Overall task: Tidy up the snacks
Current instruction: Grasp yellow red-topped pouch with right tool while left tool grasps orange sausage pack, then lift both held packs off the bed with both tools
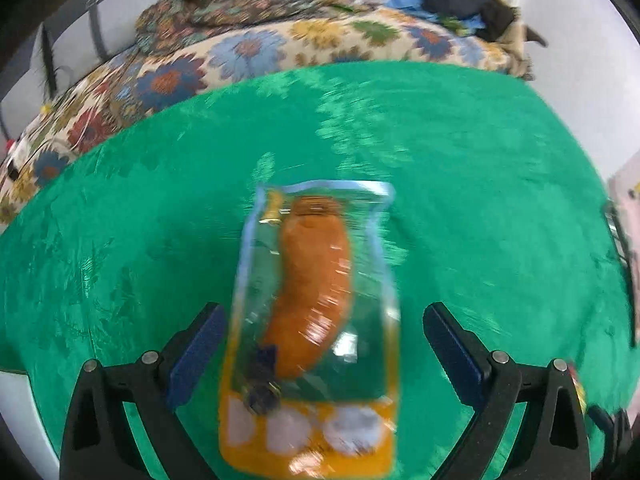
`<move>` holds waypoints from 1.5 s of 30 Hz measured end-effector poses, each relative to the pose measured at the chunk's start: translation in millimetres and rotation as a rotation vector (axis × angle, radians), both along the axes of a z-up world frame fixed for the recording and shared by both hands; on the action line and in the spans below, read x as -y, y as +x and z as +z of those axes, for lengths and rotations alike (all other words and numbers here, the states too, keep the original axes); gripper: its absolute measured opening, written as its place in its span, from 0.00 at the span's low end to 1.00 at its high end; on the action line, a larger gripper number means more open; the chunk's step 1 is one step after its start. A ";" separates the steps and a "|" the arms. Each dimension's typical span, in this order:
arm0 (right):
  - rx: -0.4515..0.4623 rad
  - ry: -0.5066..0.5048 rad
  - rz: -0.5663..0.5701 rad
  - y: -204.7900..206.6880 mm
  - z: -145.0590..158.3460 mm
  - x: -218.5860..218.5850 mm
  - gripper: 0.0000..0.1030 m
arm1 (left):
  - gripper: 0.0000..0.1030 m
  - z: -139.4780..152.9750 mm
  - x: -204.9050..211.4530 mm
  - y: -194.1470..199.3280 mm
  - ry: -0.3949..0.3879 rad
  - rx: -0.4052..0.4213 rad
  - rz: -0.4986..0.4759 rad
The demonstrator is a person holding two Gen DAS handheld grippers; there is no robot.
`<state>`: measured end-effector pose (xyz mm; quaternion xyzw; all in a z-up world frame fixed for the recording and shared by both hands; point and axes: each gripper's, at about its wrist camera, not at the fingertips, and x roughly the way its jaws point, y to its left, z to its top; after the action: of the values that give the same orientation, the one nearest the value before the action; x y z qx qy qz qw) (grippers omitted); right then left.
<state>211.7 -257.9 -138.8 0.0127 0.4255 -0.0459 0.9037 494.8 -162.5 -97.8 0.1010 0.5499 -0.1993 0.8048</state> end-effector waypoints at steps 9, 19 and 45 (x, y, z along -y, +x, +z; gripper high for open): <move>0.000 0.001 0.000 0.1 0.3 0.0 0.85 | 1.00 -18.2 -5.8 8.7 0.046 0.011 0.054; 0.000 0.001 0.000 -0.3 0.2 -0.1 0.85 | 0.65 -4.3 -19.3 -9.1 0.014 0.052 0.062; 0.000 0.001 0.000 -0.5 0.2 -0.4 0.85 | 1.00 -17.5 -94.7 -238.2 0.019 0.059 -0.027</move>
<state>211.2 -257.5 -138.6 0.0134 0.4254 -0.0457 0.9037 256.6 -67.7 -115.3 0.1219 0.5266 -0.2018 0.8168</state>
